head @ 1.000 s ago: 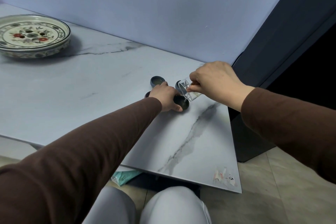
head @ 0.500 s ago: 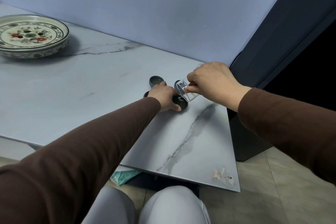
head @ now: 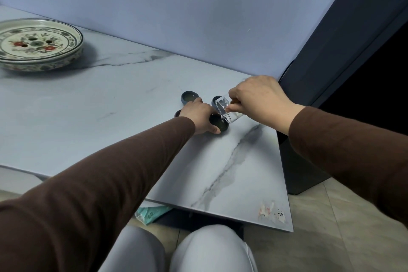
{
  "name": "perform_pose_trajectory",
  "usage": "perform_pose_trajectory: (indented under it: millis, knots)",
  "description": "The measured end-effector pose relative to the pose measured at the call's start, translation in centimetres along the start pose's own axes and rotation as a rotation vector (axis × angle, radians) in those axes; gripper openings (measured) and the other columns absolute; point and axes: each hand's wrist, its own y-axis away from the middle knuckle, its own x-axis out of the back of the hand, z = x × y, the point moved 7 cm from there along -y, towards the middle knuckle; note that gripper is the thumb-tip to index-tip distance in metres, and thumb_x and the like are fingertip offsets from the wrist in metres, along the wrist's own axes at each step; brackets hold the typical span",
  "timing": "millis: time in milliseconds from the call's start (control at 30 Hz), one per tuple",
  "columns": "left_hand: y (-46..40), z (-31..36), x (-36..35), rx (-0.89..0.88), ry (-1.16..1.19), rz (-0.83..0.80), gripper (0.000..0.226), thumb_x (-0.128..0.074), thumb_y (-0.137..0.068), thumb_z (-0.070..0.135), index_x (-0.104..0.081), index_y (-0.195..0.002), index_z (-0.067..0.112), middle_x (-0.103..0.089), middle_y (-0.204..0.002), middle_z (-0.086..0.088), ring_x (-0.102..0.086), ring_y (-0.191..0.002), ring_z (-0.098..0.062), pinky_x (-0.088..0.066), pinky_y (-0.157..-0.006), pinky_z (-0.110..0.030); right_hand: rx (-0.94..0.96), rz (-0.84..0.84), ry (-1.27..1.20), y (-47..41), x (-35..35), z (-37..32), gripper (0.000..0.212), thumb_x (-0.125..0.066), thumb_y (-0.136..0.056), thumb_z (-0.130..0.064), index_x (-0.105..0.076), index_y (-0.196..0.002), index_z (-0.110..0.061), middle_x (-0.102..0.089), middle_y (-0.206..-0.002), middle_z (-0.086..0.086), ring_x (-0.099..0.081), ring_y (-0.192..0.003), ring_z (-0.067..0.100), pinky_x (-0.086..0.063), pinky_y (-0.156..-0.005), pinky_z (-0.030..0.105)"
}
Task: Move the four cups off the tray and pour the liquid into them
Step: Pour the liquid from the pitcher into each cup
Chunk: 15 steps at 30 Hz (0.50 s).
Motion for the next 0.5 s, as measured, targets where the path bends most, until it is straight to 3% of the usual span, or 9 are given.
perform_pose_trajectory:
  millis: [233, 500]
  knots:
    - [-0.1, 0.0, 0.0, 0.005, -0.024, -0.008, 0.058, -0.069, -0.074, 0.062, -0.063, -0.124, 0.032, -0.068, -0.111, 0.002, -0.045, -0.112, -0.024, -0.043, -0.089, -0.039, -0.096, 0.028, -0.157, 0.8, -1.0, 1.5, 0.044, -0.060, -0.087, -0.060, -0.048, -0.066, -0.022, -0.050, -0.064, -0.004, -0.047, -0.067, 0.024, -0.023, -0.054, 0.030]
    - [-0.1, 0.3, -0.1, 0.045, 0.003, -0.037, 0.056, -0.070, -0.074, 0.058, -0.063, -0.121, 0.028, -0.067, -0.106, -0.001, -0.043, -0.117, -0.023, -0.045, -0.088, -0.038, -0.490, -0.010, -0.504, 3.8, -5.1, 5.7, 0.054, -0.060, -0.083, -0.068, -0.046, -0.053, -0.025, -0.047, -0.055, -0.008, -0.048, -0.060, 0.020, -0.027, -0.052, 0.029]
